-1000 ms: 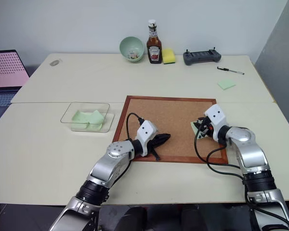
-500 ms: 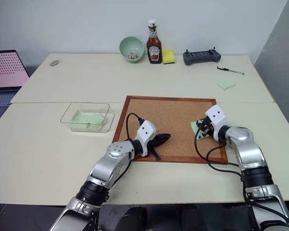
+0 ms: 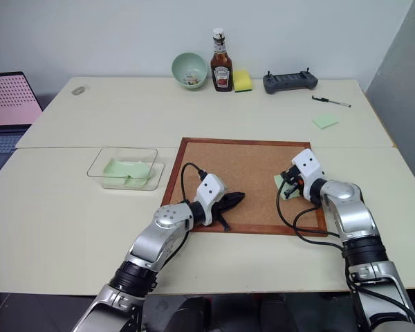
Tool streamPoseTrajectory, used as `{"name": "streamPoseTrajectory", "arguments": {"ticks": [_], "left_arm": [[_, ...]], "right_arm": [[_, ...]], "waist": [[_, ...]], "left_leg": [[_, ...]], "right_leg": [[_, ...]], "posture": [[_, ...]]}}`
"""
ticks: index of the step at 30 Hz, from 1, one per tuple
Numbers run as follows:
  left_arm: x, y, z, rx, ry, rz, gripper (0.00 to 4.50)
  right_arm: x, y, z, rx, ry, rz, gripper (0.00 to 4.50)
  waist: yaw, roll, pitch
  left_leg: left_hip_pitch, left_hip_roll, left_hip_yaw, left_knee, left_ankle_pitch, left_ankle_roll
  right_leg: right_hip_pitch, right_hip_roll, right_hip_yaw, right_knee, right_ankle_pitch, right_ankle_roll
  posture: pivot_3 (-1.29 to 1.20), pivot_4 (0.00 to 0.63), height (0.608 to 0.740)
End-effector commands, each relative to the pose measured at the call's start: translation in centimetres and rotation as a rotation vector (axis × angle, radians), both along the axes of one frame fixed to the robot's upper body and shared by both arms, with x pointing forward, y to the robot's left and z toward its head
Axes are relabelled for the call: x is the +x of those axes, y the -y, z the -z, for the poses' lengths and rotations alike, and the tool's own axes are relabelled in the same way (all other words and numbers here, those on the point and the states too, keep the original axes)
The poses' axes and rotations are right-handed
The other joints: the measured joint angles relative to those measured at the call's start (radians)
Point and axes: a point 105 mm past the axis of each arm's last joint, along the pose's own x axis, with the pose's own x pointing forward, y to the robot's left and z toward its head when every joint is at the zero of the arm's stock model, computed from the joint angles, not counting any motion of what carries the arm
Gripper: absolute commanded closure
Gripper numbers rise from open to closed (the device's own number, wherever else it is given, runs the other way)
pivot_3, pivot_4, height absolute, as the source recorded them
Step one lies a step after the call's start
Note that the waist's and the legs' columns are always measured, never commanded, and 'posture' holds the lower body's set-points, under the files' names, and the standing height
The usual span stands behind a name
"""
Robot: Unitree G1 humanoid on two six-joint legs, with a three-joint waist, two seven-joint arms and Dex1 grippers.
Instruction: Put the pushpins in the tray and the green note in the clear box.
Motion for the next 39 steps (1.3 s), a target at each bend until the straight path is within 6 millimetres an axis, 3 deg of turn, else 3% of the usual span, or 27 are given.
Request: {"name": "streamPoseTrajectory", "arguments": {"ticks": [1, 17, 22, 27, 30, 39], "left_arm": [[-0.5, -0.1, 1.5, 0.027, -0.058, 0.004, 4.50], [-0.3, 0.0, 1.9, 0.056, -0.070, 0.003, 4.50], [-0.6, 0.0, 2.2, 0.059, -0.076, 0.014, 4.50], [-0.6, 0.1, 2.2, 0.061, -0.074, 0.025, 4.50], [-0.6, 0.1, 2.3, 0.070, -0.070, 0.037, 4.50], [-0.6, 0.3, 2.4, 0.070, -0.068, 0.045, 4.50]], "right_arm": [[0.4, -0.1, -3.5, 0.064, 0.100, -0.023, 4.48], [-0.7, 0.0, -7.2, 0.135, 0.186, -0.063, 4.48], [-1.9, 2.6, -8.6, 0.058, 0.224, -0.040, 4.48], [-3.9, 6.5, -6.8, -0.125, 0.166, -0.011, 4.48], [-5.7, 10.2, -4.1, -0.350, 0.061, 0.032, 4.48], [-7.0, 12.8, -2.2, -0.478, -0.030, 0.071, 4.48]], "waist": [[0.000, 0.000, 0.000], [0.000, 0.001, 0.000], [0.001, 0.001, 0.000], [0.006, 0.001, -0.001], [0.005, 0.002, -0.002], [0.002, 0.004, -0.002]], "left_leg": [[0.000, 0.000, 0.000, 0.000, 0.000, 0.000], [0.000, 0.000, 0.000, 0.000, 0.000, 0.000], [0.000, 0.000, 0.000, 0.000, 0.000, 0.000], [0.000, -0.001, -0.001, 0.000, 0.000, 0.000], [0.001, -0.001, -0.001, 0.000, 0.000, 0.000], [0.008, 0.000, 0.001, -0.001, 0.000, 0.000]], "right_leg": [[0.000, 0.000, 0.000, 0.000, 0.000, 0.000], [0.001, 0.000, 0.000, 0.000, 0.000, 0.000], [0.001, 0.000, 0.000, 0.000, 0.000, 0.000], [0.003, 0.000, -0.001, -0.002, 0.000, 0.000], [0.003, 0.000, -0.001, -0.003, 0.000, 0.000], [0.010, 0.000, 0.001, -0.003, -0.001, 0.001]], "posture": [[0.00, 0.150, 0.740], [0.00, 0.150, 0.740], [0.00, 0.150, 0.740], [0.00, 0.150, 0.740], [0.00, 0.150, 0.740], [0.00, 0.150, 0.740]]}}
